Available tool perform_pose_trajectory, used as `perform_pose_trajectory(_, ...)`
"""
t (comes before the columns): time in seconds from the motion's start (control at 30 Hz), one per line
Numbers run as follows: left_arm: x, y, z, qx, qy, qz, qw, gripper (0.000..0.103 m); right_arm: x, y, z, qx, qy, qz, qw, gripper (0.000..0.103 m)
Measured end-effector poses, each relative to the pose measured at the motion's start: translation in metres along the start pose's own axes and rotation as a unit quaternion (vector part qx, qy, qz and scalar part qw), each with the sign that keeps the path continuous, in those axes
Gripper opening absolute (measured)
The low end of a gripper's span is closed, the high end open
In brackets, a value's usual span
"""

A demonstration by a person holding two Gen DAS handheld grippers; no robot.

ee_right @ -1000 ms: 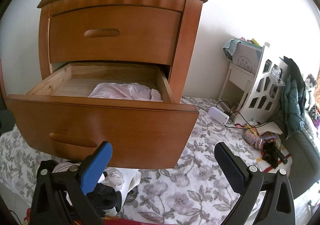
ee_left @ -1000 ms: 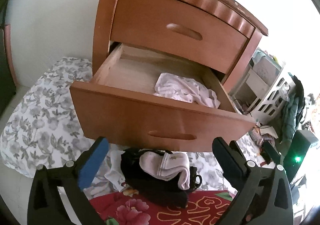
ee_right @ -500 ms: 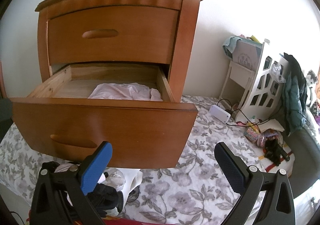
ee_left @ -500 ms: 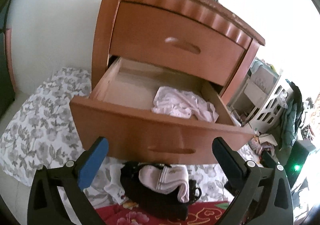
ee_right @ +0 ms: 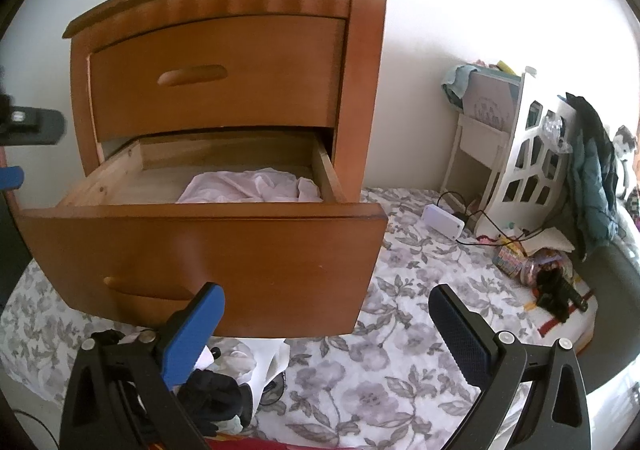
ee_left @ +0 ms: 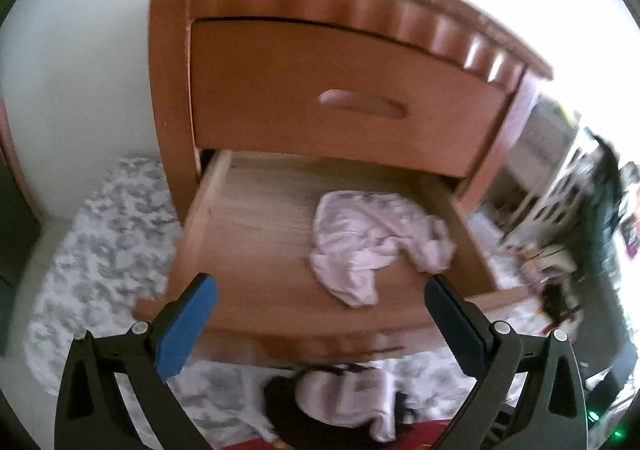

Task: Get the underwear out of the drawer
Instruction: 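Reach the left tool into the drawer toward the pink cloth, then close the left tool on the edge of the pink cloth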

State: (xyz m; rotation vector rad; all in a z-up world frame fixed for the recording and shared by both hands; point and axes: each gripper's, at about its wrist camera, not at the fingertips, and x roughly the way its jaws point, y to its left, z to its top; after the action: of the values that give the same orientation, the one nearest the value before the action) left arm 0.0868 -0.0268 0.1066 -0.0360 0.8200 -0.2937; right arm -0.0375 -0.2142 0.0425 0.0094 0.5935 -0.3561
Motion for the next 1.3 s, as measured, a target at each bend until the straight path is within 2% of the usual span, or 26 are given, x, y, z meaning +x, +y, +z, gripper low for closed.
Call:
perform_pose_trajectory(0.07, 0.010, -0.004, 0.011, 0.027, 0.013, 0.026, 0.9992, 0.103, 0.001, -0.003, 0.000, 0.007, 0.004, 0.002, 1.000, 0.103)
perform_pose_trajectory(0.13, 0.017, -0.005, 0.017, 0.048, 0.022, 0.033, 0.9981, 0.103, 0.002, -0.005, 0.000, 0.013, 0.007, 0.005, 1.000, 0.103)
perform_pose_trajectory(0.27, 0.034, -0.012, 0.030, 0.073, 0.045, 0.026, 0.9960, 0.103, 0.005, -0.008, 0.000, 0.021, 0.014, 0.005, 1.000, 0.103)
perform_pose_trajectory(0.37, 0.054, -0.015, 0.039, 0.064, 0.091, -0.002, 0.9938, 0.103, 0.006, -0.009, -0.001, 0.024, 0.017, 0.009, 1.000, 0.103)
perform_pose_trajectory(0.43, 0.067, -0.020, 0.045, 0.060, 0.121, 0.003, 0.9908, 0.103, 0.007, -0.010, -0.001, 0.025, 0.019, 0.010, 0.999, 0.103)
perform_pose_trajectory(0.57, 0.098, -0.025, 0.049, 0.045, 0.195, -0.002, 0.9798, 0.103, 0.010, -0.011, -0.001, 0.030, 0.027, 0.013, 0.999, 0.103)
perform_pose_trajectory(0.67, 0.126, -0.024, 0.044, 0.014, 0.259, -0.008, 0.9658, 0.103, 0.012, -0.013, -0.002, 0.033, 0.032, 0.017, 0.999, 0.103)
perform_pose_trajectory(0.7, 0.131, -0.024, 0.042, 0.010, 0.268, -0.005, 0.9634, 0.103, 0.013, -0.013, -0.002, 0.034, 0.034, 0.018, 0.999, 0.103)
perform_pose_trajectory(0.9, 0.161, -0.026, 0.038, -0.009, 0.298, 0.009, 0.9544, 0.102, 0.016, -0.017, -0.003, 0.045, 0.040, 0.025, 0.998, 0.103)
perform_pose_trajectory(1.03, 0.178, -0.035, 0.035, 0.011, 0.321, 0.025, 0.9466, 0.102, 0.018, -0.018, -0.003, 0.048, 0.045, 0.027, 0.997, 0.103)
perform_pose_trajectory(1.17, 0.190, -0.040, 0.035, 0.018, 0.331, 0.043, 0.9426, 0.093, 0.019, -0.018, -0.004, 0.050, 0.048, 0.029, 0.997, 0.103)
perform_pose_trajectory(1.3, 0.200, -0.047, 0.031, 0.041, 0.343, 0.056, 0.9366, 0.092, 0.021, -0.019, -0.004, 0.053, 0.053, 0.034, 0.997, 0.103)
